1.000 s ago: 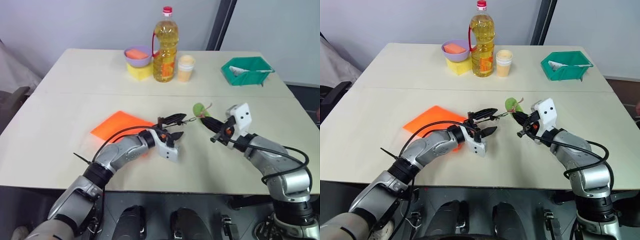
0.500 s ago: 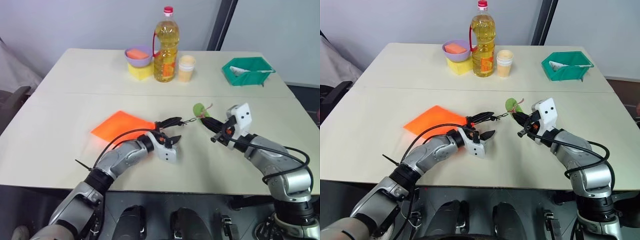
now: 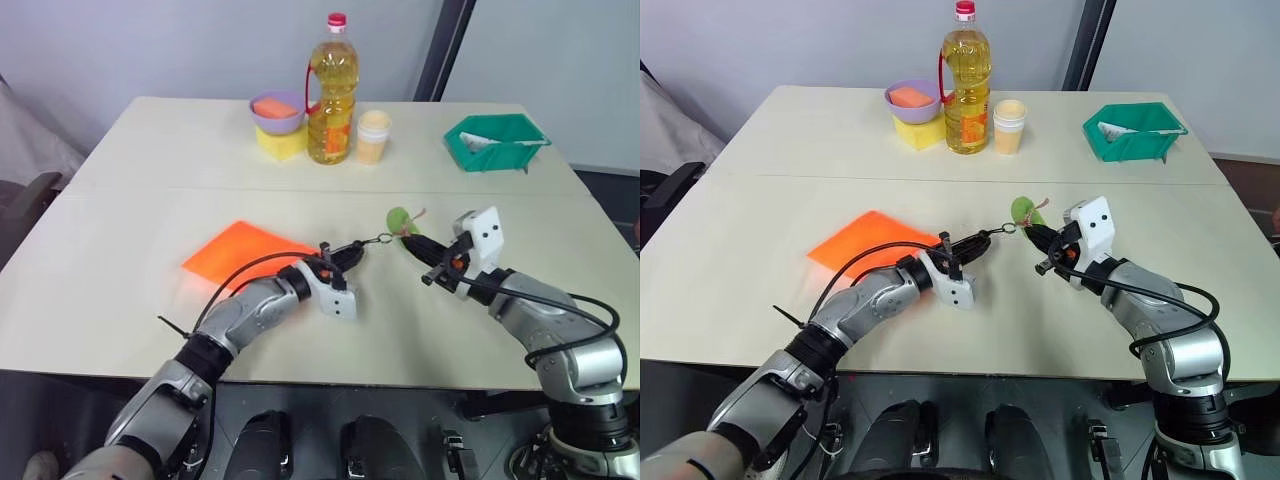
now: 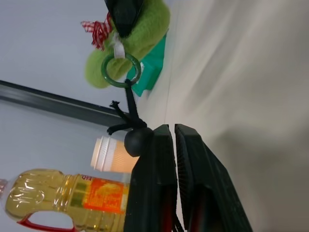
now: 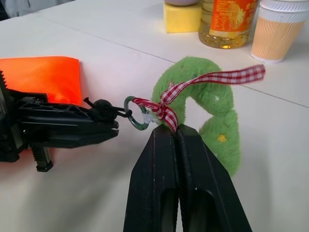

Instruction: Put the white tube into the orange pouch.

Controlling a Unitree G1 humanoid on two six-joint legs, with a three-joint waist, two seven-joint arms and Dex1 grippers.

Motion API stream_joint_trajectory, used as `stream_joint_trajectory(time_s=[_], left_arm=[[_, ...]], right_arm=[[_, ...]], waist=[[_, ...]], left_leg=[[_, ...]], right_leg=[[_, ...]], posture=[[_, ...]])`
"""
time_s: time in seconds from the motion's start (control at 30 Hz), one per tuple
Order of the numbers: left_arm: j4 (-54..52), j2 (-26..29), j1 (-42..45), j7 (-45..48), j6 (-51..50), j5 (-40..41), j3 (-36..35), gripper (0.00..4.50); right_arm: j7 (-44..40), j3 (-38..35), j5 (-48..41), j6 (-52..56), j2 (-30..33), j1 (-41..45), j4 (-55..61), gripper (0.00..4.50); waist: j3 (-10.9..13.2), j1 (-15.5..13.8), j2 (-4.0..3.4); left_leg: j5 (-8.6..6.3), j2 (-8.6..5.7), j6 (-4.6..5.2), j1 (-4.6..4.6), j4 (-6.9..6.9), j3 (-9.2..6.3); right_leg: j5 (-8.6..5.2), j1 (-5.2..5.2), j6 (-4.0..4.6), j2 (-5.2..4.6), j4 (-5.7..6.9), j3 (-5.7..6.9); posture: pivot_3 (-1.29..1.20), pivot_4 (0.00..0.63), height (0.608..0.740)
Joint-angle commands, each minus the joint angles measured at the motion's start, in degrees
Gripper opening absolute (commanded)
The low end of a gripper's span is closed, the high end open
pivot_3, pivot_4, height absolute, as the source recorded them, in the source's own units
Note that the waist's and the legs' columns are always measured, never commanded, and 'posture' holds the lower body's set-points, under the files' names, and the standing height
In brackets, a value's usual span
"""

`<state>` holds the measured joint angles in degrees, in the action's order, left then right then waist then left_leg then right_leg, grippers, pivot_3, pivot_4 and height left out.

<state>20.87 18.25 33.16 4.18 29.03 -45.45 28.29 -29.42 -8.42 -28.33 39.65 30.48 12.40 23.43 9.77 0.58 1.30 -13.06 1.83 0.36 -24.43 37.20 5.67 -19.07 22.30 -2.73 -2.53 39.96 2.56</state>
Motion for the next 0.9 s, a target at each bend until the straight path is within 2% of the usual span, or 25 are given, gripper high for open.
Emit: stream_joint_trajectory(time_s=[0.03,0.1,0.27,0.37,0.47,0.6,0.73,0.87,0.9], left_arm=[[-0.47,0.05,0.82,-1.87,-0.18,2.22,-2.12,0.03],[-0.73,0.43,0.48,-1.92,0.62,3.64,-2.69,0.03],[-2.36,1.74,-3.09,8.87,6.38,18.55,-3.04,0.03],[-4.83,3.04,-5.62,16.21,6.49,28.02,-4.09,0.72],[-6.82,4.51,-6.91,20.6,4.79,32.43,-5.27,2.22],[-8.09,3.86,-6.83,24.02,-0.21,38.05,-8.21,4.17],[-8.79,0.98,-4.47,28.06,-6.34,45.59,-10.91,4.17],[-8.86,-2.17,-0.78,37.43,-26.96,60.38,-14.63,4.17],[-8.24,-2.38,0.32,39.82,-29.55,62.59,-15.39,4.17]], right_arm=[[0.15,-1.12,-0.28,-0.76,0.7,0.15,2.67,0.0],[0.12,-0.95,-0.21,-0.87,0.66,0.09,2.79,0.0],[0.21,-0.78,0.19,-1.26,0.59,0.04,2.5,0.0],[0.18,-0.78,0.31,-1.42,0.63,-0.08,2.46,0.0],[0.04,-0.56,0.55,-1.52,0.75,-0.27,2.52,0.0],[-0.29,0.08,1.07,-1.63,0.86,-0.25,2.48,0.0],[-0.47,0.84,2.2,-2.14,1.23,-0.06,2.18,0.0],[-0.24,1.63,3.88,-2.98,1.81,0.44,2.2,0.0],[-0.33,1.76,4.11,-3.04,1.93,0.55,2.29,0.0]], waist=[[0.0,0.01,0.0],[0.0,0.01,0.0],[0.0,0.06,0.0],[0.0,0.13,0.0],[0.0,0.08,0.0],[0.0,0.04,-0.01],[0.0,0.0,0.0],[0.0,0.08,0.0],[0.0,0.12,0.0]], left_leg=[[0.0,0.0,0.0,0.0,0.0,0.0],[0.0,0.0,0.0,0.0,0.0,0.0],[0.0,0.01,0.0,0.0,-0.01,0.0],[0.01,0.02,-0.02,0.01,-0.01,0.0],[0.01,0.02,-0.02,0.02,-0.01,0.0],[0.01,0.01,-0.01,0.02,0.01,-0.01],[0.01,0.0,-0.01,0.01,0.01,0.0],[0.01,-0.01,-0.01,0.01,0.03,0.0],[0.02,-0.01,-0.01,0.01,0.03,-0.01]], right_leg=[[0.0,0.0,0.0,0.0,0.0,0.0],[0.0,0.01,0.0,0.0,0.0,0.0],[0.0,0.0,0.0,-0.01,0.0,0.0],[0.0,0.0,0.01,-0.01,0.0,0.0],[0.0,-0.01,0.01,-0.01,0.0,0.0],[0.0,-0.03,0.01,-0.02,0.0,0.01],[0.0,-0.02,0.01,-0.02,0.0,0.01],[0.0,-0.03,0.0,-0.01,0.0,0.01],[0.0,-0.03,0.0,-0.01,0.0,0.01]], posture=[[0.0,0.15,0.737],[0.0,0.15,0.737],[0.0,0.15,0.737],[0.0,0.15,0.737],[0.0,0.15,0.737],[0.0,0.15,0.737],[0.0,0.15,0.737],[0.0,0.15,0.737],[0.0,0.15,0.737]])
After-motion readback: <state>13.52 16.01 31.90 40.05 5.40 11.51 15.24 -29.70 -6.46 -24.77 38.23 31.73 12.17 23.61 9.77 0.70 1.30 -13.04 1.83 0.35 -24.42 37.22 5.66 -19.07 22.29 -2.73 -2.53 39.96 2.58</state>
